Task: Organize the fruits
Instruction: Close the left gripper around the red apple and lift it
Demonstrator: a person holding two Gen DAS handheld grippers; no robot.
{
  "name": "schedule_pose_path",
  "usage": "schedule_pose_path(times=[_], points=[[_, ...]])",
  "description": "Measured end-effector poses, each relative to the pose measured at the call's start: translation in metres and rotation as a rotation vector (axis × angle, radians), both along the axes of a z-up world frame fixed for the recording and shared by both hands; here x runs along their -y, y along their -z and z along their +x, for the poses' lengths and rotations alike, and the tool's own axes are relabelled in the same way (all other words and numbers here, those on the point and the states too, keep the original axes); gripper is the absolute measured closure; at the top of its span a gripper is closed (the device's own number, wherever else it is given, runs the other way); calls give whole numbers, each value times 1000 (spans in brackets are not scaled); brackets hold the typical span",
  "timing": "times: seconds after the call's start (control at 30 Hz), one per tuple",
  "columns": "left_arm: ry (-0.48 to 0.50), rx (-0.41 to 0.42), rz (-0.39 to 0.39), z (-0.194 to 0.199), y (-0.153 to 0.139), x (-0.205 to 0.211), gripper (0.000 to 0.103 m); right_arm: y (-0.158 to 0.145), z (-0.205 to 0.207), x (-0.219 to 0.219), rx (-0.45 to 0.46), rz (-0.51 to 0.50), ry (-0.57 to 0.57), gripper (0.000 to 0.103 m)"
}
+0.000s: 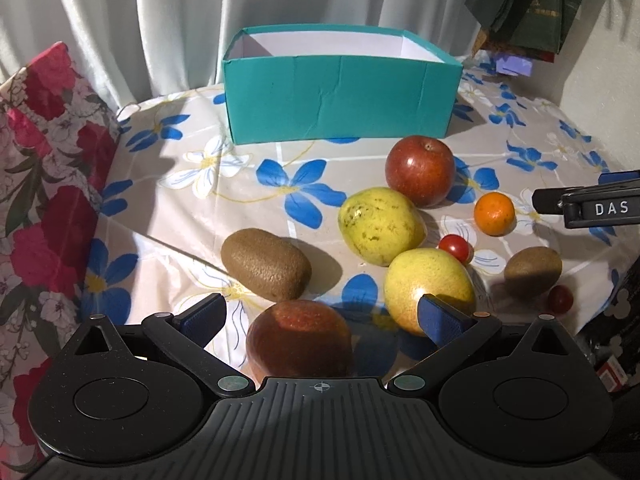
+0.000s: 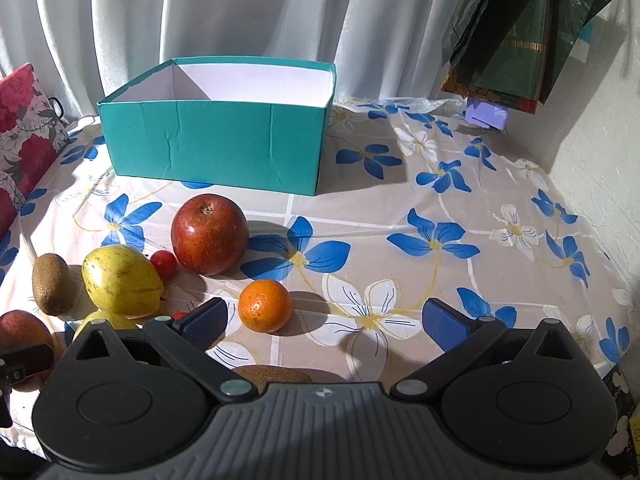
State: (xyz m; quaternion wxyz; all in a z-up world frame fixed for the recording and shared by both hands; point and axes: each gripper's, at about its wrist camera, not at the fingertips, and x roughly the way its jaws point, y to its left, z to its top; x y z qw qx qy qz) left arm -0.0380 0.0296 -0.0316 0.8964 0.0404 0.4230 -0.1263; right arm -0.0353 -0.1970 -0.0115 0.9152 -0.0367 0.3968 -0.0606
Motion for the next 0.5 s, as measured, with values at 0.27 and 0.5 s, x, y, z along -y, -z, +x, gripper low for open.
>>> schedule_pose_path(times=[0.27,0.5], points=[[-34,-78,9,11,21,-6,0,0,0,14,-15,-10,35,0],[-48,-133,17,17,32,-8,27,4,-1,21,-38,-20,55,0]])
